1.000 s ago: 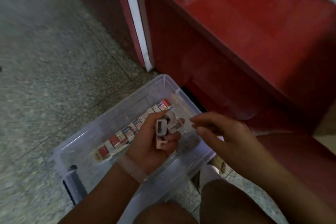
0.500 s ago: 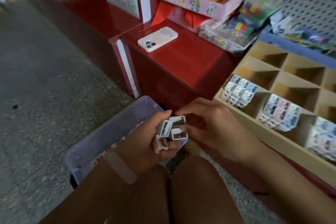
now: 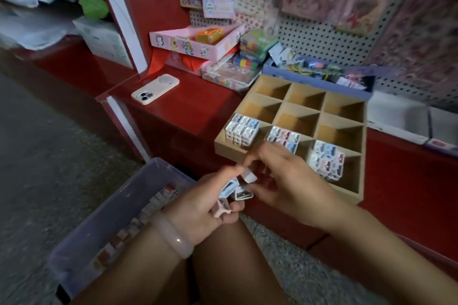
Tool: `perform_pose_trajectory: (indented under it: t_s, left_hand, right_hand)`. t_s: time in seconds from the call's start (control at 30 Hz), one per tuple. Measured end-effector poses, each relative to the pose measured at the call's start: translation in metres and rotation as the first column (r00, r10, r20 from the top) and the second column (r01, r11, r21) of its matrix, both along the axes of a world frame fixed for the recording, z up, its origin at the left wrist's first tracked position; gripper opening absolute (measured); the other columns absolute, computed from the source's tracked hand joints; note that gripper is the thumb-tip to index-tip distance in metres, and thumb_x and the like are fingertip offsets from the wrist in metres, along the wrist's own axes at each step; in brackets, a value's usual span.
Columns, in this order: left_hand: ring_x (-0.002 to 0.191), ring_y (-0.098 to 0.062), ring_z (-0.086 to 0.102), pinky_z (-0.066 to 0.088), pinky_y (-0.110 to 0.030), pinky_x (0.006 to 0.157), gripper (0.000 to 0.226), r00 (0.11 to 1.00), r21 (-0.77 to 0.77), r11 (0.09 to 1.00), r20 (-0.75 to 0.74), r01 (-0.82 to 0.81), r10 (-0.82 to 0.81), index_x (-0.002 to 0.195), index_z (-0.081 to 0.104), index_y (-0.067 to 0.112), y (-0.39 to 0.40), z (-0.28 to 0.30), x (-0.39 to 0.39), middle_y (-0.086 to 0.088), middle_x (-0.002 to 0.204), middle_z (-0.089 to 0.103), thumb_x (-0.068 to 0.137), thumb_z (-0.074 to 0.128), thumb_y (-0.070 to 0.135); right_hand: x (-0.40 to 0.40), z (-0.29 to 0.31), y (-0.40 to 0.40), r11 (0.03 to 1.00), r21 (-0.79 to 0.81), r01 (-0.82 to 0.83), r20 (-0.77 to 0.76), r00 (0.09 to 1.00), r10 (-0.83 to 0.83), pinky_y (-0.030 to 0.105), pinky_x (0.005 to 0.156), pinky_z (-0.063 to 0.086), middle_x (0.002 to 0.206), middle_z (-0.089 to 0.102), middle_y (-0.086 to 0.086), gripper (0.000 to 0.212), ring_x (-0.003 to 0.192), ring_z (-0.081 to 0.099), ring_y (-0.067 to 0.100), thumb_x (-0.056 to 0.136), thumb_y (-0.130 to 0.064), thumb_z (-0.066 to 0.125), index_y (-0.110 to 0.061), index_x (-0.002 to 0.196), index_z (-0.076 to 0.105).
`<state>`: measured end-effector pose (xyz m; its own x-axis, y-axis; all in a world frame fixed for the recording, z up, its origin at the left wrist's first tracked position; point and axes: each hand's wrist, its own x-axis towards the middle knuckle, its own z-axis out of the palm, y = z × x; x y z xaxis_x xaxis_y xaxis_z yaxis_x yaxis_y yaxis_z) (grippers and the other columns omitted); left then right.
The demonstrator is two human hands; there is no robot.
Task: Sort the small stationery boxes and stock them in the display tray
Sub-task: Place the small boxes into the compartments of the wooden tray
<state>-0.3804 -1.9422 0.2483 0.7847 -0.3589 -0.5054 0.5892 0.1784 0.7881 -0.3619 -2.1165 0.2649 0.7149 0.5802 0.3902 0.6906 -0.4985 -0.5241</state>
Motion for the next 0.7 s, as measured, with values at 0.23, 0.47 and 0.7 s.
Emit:
perform_pose_trajectory:
  t_s: [0.23,0.47,0.7]
  left_hand:
    - [0.050,-0.007,0.035,0.025,-0.014,0.038,0.039,0.992,-0.167,0.979,0.072,0.117,-0.106,0.107,0.070,0.008,-0.046,0.016,0.001,-0.001,0.071,0.043,0.084,0.059,0.037]
    - [0.051,-0.002,0.037,0.025,-0.012,0.039,0.025,0.958,-0.210,0.940,0.160,0.270,-0.240,0.091,0.076,0.037,-0.083,0.023,0.011,0.011,0.069,0.056,0.079,0.055,0.042]
    - [0.044,-0.005,0.039,0.028,-0.012,0.035,0.034,0.992,-0.103,0.992,-0.103,0.069,-0.079,0.096,0.065,0.007,-0.118,0.009,0.028,-0.004,0.077,0.061,0.088,0.049,0.036]
  right_hand:
    - [-0.003,0.016,-0.058,0.990,0.132,0.039,-0.311,0.950,0.004,0.015,0.082,0.045,0.100,0.059,-0.004,0.039,0.093,0.057,0.003,0.076,-0.033,0.070,-0.025,0.113,0.061]
    - [-0.009,0.014,-0.091,0.938,0.307,0.160,-0.484,0.875,0.010,0.016,0.074,0.051,0.110,0.059,0.014,0.035,0.100,0.059,0.019,0.076,-0.018,0.069,-0.007,0.110,0.066]
    - [0.008,-0.003,-0.147,0.877,0.068,0.476,-0.280,0.853,-0.441,0.010,0.067,0.043,0.092,0.058,-0.008,0.026,0.077,0.055,0.000,0.078,-0.022,0.073,-0.019,0.104,0.068]
